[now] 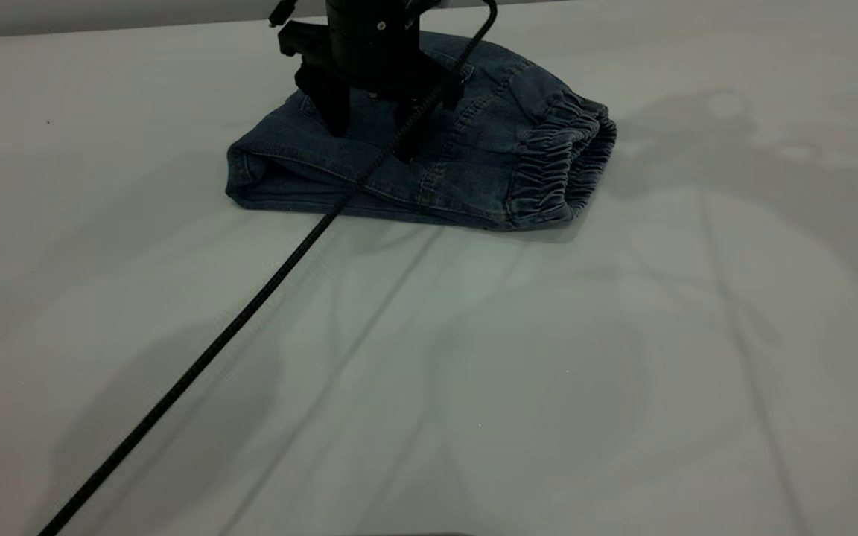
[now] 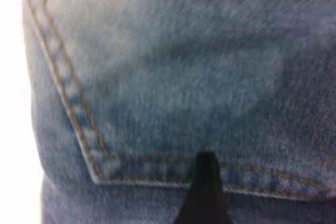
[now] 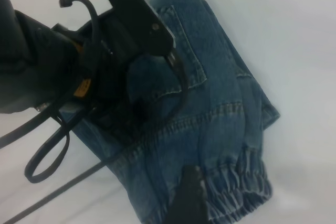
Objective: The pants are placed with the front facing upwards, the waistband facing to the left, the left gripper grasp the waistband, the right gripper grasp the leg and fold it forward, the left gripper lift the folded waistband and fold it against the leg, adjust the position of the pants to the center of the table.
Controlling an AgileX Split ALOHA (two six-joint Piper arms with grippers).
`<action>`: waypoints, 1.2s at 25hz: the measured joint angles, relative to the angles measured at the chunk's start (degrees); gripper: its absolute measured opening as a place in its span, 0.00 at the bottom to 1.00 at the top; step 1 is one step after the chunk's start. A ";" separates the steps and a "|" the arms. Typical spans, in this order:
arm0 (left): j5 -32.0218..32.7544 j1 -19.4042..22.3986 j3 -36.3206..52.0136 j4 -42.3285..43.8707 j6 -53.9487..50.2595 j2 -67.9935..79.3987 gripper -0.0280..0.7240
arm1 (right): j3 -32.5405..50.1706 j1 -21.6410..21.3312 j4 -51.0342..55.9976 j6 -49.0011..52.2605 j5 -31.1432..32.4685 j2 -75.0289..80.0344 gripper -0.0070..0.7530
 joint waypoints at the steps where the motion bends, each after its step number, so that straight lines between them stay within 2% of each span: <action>1: 0.20 0.05 0.00 -0.83 -1.02 0.00 0.77 | 0.00 0.00 0.00 0.00 0.00 0.00 0.77; 10: 3.93 0.53 -0.28 -15.01 -1.47 0.00 0.77 | 0.00 0.00 0.11 0.00 0.85 0.00 0.77; 14: 8.24 0.53 -2.91 -17.45 5.43 0.12 0.77 | 0.00 0.00 0.11 0.00 1.62 0.00 0.77; 19: 9.20 0.47 -8.87 -18.34 19.67 -0.38 0.77 | 0.00 0.00 0.11 0.00 1.67 0.00 0.77; 22: 9.20 0.47 -10.60 -18.29 24.17 -1.20 0.77 | 0.00 0.00 0.11 0.00 1.67 -0.12 0.77; 25: 9.20 0.47 -11.15 -15.65 24.64 -2.70 0.77 | 0.05 0.00 0.05 0.00 2.19 -1.57 0.77; 30: 9.20 0.47 -11.21 -10.10 19.76 -9.12 0.77 | 0.05 -0.05 -1.51 -0.06 4.96 -10.50 0.77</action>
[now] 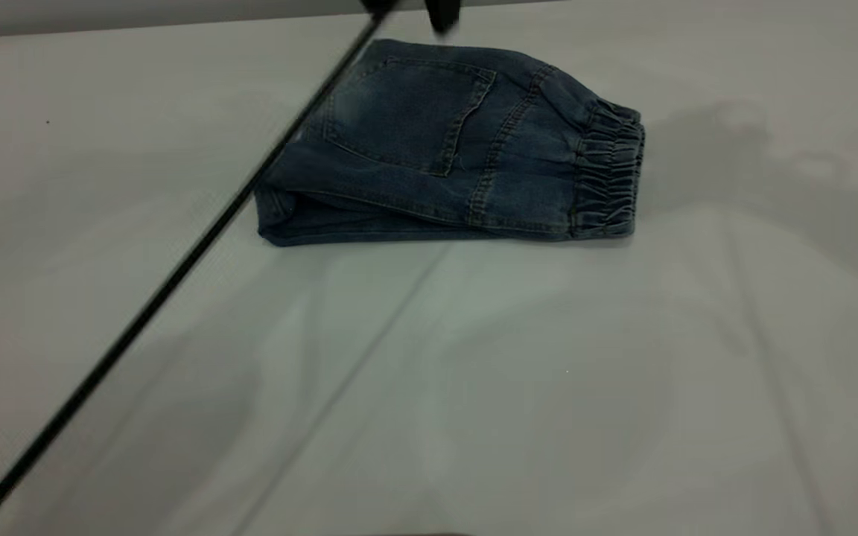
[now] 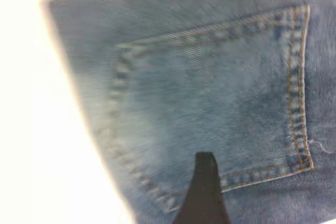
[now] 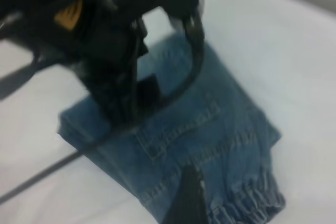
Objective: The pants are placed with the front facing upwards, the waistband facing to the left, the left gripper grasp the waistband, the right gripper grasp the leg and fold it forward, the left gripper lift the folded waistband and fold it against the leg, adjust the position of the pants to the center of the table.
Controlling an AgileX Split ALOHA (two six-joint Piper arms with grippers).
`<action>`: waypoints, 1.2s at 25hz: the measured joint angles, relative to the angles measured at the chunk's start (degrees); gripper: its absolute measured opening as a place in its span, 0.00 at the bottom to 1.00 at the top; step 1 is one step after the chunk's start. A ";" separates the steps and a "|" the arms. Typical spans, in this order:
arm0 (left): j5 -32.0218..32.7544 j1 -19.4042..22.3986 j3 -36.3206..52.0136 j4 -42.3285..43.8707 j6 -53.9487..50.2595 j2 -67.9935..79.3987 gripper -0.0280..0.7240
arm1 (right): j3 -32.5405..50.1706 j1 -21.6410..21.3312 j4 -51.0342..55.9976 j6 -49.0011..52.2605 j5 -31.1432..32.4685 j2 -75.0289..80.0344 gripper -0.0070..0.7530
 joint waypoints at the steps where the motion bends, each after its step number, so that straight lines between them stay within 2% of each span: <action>1: 0.00 0.00 0.00 0.85 -0.29 -1.70 0.77 | 0.00 0.00 -0.14 0.05 0.91 -2.18 0.77; 10: 0.00 0.00 -0.11 3.44 -0.60 -20.45 0.77 | 0.00 0.00 -2.99 5.06 14.14 -26.85 0.77; 14: 0.00 0.00 3.73 4.87 -0.48 -29.45 0.77 | 0.00 0.00 -5.57 10.68 21.52 -34.62 0.77; 20: 0.00 0.00 19.43 6.81 -1.17 -45.60 0.77 | 2.98 0.00 -11.71 18.64 23.82 -43.24 0.77; 30: 0.00 0.00 53.38 6.36 -4.59 -79.10 0.77 | 22.77 0.00 -13.52 22.64 24.41 -61.16 0.77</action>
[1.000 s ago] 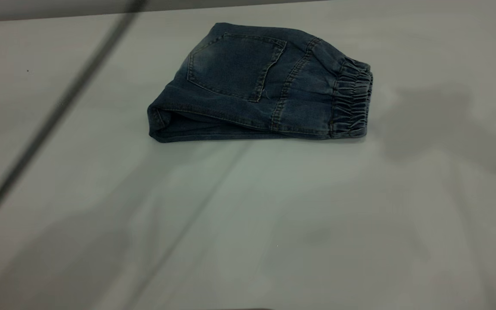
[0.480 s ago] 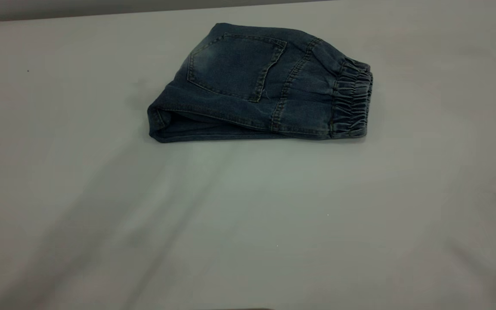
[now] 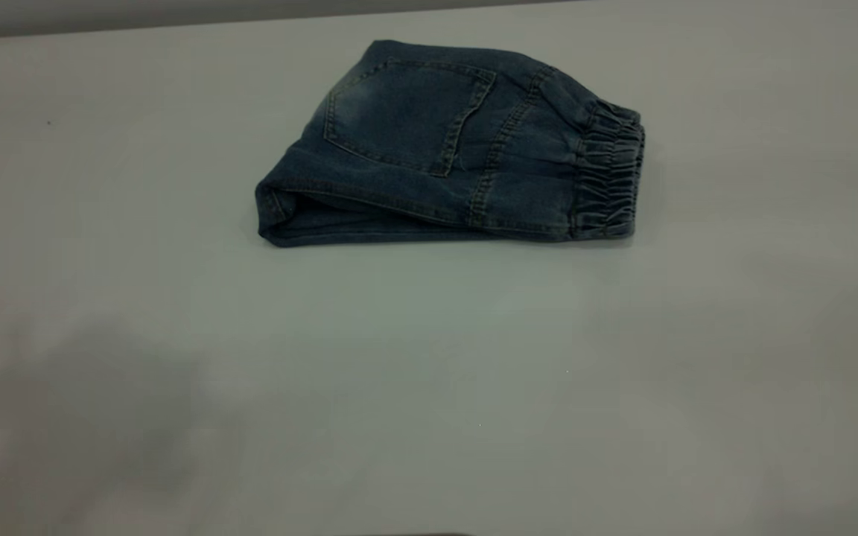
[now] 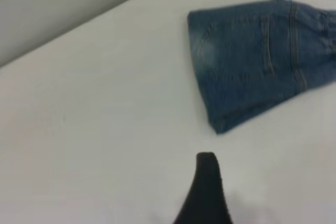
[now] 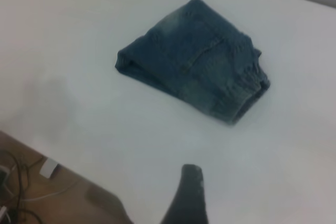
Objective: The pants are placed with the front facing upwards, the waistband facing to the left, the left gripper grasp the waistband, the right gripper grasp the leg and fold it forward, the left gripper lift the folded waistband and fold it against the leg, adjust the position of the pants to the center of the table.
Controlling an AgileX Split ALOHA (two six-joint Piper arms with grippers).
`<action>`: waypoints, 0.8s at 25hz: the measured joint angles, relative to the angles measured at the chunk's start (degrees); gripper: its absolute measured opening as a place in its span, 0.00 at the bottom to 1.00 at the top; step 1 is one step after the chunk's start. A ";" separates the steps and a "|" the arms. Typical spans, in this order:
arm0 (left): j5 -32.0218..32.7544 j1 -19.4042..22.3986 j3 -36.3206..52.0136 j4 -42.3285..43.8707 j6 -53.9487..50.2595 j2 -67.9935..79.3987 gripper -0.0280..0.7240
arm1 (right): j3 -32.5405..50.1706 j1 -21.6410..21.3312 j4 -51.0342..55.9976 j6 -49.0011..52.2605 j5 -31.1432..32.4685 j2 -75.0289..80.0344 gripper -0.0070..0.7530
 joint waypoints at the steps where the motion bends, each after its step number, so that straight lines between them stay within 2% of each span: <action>1: 0.00 0.00 2.37 -0.15 0.00 -3.44 0.77 | 1.20 0.00 0.00 0.22 0.06 -1.96 0.77; 13: 0.00 -0.06 32.38 -4.39 0.23 -33.39 0.77 | 12.43 0.00 -0.38 2.42 0.18 -23.16 0.77; 20: 0.00 -0.06 43.12 -6.26 0.98 -43.09 0.77 | 23.78 0.00 -4.76 2.46 -0.28 -30.26 0.77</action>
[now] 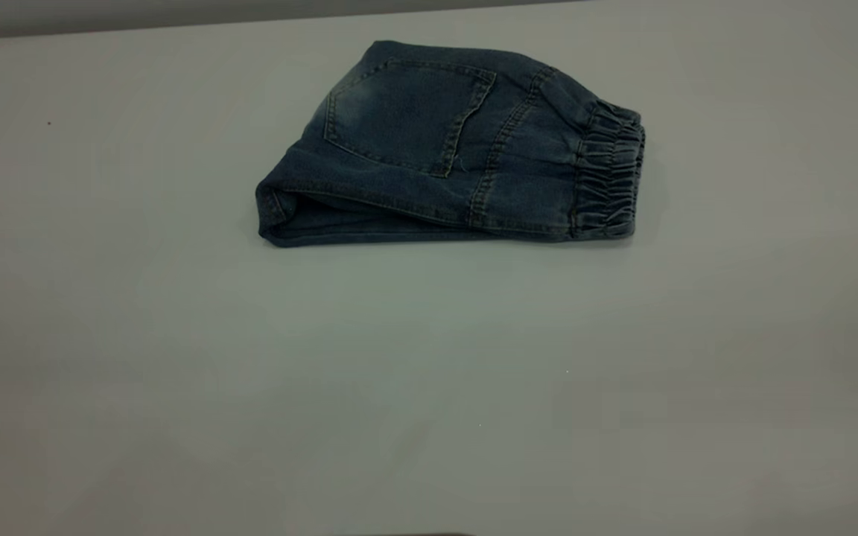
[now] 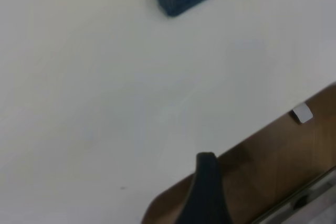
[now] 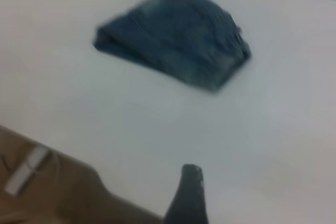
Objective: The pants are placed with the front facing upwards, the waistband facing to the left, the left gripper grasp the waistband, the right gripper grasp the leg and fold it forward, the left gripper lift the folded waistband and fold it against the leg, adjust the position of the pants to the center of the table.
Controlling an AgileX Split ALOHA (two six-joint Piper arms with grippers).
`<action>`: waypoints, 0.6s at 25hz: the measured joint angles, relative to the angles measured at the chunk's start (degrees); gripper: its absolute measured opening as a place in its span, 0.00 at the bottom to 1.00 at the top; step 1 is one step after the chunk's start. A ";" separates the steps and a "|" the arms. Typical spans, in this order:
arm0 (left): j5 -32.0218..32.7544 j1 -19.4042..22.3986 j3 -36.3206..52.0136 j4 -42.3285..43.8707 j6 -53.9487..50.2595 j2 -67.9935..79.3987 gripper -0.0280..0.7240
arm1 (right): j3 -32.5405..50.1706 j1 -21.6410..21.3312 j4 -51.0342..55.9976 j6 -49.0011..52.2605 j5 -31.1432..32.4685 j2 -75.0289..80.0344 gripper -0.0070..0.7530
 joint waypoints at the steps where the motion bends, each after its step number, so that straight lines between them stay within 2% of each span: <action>1: 0.00 0.00 1.11 0.00 0.05 -0.86 0.77 | 1.97 0.00 -0.82 0.00 -0.56 -0.79 0.77; 8: -0.22 0.00 8.15 -0.06 0.18 -4.76 0.77 | 13.31 0.00 -5.63 -0.83 -5.17 -5.36 0.77; 15: -2.41 0.00 13.92 -0.06 0.19 -4.87 0.77 | 14.03 0.00 -6.03 -0.71 -6.50 -7.22 0.77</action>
